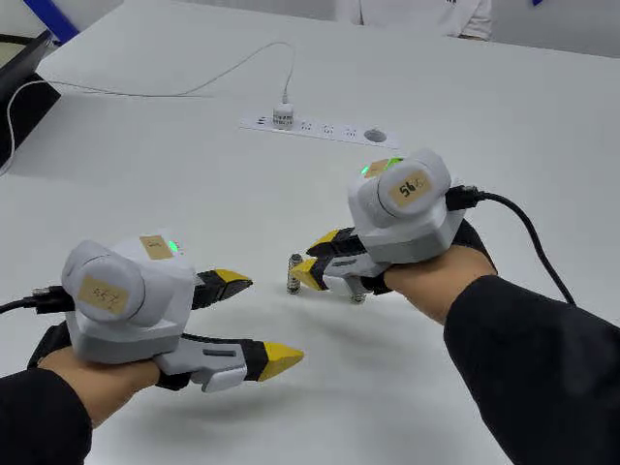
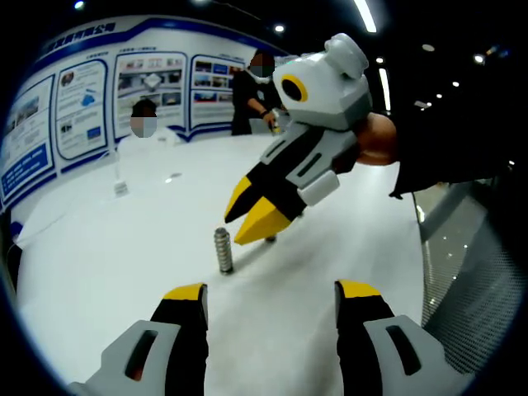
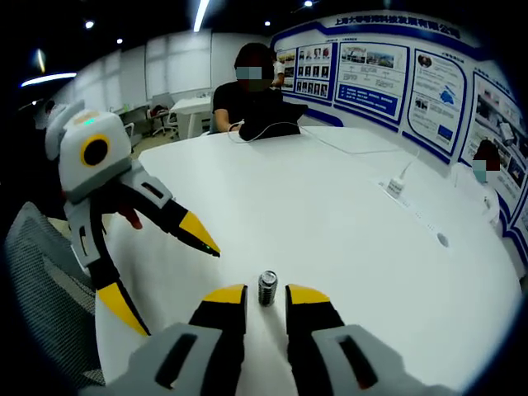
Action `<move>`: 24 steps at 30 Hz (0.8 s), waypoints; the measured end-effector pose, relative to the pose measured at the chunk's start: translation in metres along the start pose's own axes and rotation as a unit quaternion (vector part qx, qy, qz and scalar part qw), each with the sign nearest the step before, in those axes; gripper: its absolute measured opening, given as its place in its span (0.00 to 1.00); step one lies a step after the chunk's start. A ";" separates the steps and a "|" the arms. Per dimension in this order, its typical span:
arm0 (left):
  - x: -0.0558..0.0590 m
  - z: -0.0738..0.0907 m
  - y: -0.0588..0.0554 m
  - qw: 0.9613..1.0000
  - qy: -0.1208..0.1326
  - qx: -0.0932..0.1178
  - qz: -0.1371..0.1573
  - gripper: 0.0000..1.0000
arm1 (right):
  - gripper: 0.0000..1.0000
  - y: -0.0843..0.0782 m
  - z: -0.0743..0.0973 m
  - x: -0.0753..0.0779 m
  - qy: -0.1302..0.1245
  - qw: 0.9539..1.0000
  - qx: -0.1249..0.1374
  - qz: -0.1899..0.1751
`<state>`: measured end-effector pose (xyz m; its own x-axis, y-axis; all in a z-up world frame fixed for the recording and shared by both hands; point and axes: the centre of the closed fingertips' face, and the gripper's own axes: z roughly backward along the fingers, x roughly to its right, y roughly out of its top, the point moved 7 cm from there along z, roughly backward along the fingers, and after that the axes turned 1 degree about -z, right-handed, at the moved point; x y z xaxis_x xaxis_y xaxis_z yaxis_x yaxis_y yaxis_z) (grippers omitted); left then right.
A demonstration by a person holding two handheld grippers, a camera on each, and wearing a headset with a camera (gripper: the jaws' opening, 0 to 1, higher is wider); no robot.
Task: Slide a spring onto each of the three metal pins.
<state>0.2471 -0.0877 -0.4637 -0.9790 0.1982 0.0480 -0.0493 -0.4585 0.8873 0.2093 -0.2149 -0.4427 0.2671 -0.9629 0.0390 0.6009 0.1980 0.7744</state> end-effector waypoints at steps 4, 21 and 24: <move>0.000 0.000 0.001 1.000 0.000 0.000 -0.001 0.64 | 0.20 -0.002 0.007 -0.002 -0.003 1.000 0.006 -0.002; -0.001 0.000 0.005 1.000 0.003 0.002 -0.002 0.66 | 0.22 -0.017 0.039 -0.011 -0.015 0.999 0.031 -0.019; 0.000 0.000 0.005 1.000 0.004 0.002 -0.001 0.66 | 0.22 -0.020 0.045 -0.013 -0.017 0.999 0.033 -0.021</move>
<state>0.2470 -0.0900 -0.4588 -0.9803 0.1931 0.0420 -0.0514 -0.4543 0.8894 0.1602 -0.2146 -0.4307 0.2164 -0.9759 0.0268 0.5599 0.1466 0.8155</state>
